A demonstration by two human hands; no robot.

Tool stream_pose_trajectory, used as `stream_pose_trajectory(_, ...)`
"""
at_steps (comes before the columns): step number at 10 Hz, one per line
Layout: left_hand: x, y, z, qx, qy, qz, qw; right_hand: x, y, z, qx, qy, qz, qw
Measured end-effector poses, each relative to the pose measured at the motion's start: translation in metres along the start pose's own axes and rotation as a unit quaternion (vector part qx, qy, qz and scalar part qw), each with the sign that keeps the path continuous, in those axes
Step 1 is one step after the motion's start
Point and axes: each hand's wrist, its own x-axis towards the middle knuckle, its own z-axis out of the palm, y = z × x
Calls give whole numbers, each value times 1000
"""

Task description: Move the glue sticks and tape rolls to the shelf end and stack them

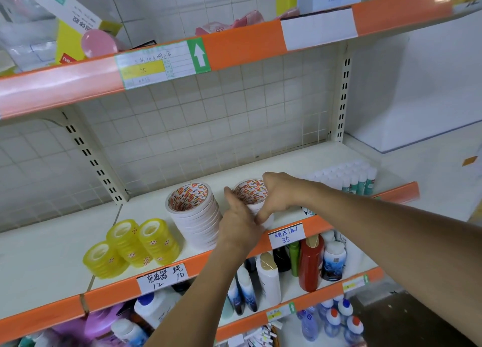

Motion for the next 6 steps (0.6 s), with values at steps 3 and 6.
stream_pose_trajectory(3, 6, 0, -2, 17, -41, -19, 999, 2, 5, 4, -18, -5, 4, 1000)
stream_pose_trajectory(6, 3, 21, -10, 122, -20, -1, 992, -8, 2, 2, -65, 31, -21, 997)
